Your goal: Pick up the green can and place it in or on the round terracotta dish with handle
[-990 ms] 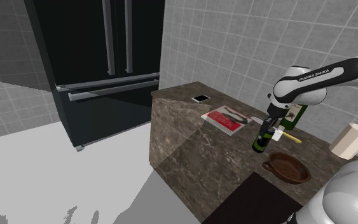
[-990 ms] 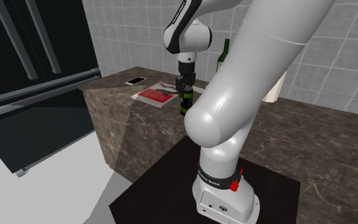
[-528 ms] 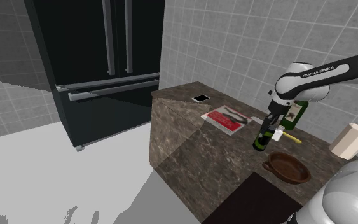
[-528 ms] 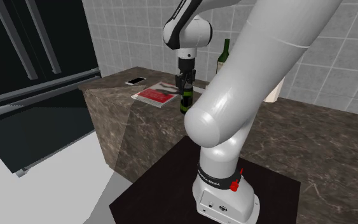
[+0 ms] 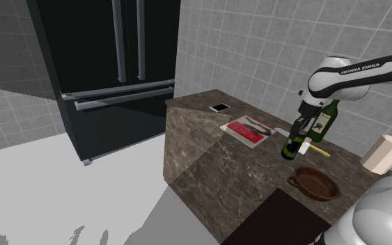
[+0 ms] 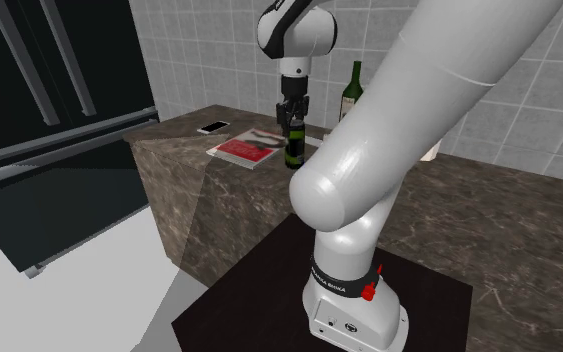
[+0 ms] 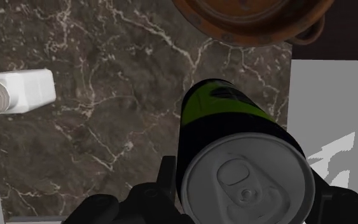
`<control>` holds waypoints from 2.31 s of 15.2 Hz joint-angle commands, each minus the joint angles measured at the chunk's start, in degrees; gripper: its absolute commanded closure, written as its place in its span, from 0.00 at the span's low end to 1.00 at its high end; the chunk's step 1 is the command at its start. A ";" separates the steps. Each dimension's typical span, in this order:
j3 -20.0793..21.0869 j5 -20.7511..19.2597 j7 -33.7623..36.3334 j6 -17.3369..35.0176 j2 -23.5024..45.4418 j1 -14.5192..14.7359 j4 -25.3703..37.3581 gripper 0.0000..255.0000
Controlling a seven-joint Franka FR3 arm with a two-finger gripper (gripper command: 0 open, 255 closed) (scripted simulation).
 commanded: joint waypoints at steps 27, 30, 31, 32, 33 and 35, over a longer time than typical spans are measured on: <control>5.36 -8.02 -2.74 -25.88 -32.32 -12.58 -6.40 1.00; 4.49 -8.85 -2.66 -23.74 -32.40 -12.93 -8.62 1.00; 4.19 -9.14 -2.64 -23.01 -32.39 -13.05 -9.35 1.00; 3.87 -9.44 -2.61 -22.27 -32.36 -13.17 -10.06 1.00; 3.56 -9.74 -2.59 -21.52 -32.32 -13.28 -10.77 1.00; 2.90 -10.37 -2.54 -20.00 -32.17 -13.52 -12.16 1.00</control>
